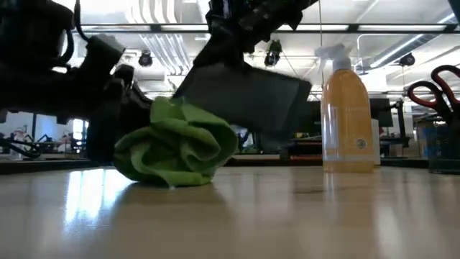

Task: Apply microfiber cloth
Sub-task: Wipe the back and front of the tablet with the green microfiber cloth

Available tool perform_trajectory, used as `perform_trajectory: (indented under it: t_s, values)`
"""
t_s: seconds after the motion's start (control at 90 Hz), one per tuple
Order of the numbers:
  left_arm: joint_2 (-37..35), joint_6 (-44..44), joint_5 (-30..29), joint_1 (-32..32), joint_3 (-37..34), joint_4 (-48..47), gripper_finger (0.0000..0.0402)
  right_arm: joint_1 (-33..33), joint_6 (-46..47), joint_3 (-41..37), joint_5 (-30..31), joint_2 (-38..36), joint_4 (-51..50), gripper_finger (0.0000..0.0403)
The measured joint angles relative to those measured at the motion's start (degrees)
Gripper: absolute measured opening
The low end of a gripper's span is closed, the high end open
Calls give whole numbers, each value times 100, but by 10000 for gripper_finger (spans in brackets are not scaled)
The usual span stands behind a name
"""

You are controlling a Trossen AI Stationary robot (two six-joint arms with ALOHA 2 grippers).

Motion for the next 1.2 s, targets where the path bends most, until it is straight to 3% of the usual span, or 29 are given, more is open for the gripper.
perform_trajectory:
  t_s: [0.211,0.5,0.689,0.767,1.011,1.1,1.2]
  values:
    - [-378,-505,-346,-171,-285,-244,0,-3,-110,6,131,-12,-254,7]
    - [-988,-2329,226,28,-966,-295,0,89,-252,4,131,-3,-246,7]
    - [-1066,-3422,1825,518,-812,-737,0,176,-288,1,107,1,-224,7]
    - [-999,-3569,2225,641,-535,-1016,6,166,-306,1,74,4,-220,7]
    - [-742,-3443,3069,665,461,-1960,98,158,-626,341,75,-148,-374,7]
    - [-783,-3372,3518,666,582,-2086,143,141,-767,517,78,-233,-578,7]
    - [-1031,-3340,3618,665,484,-2174,190,132,-837,535,125,-232,-815,7]
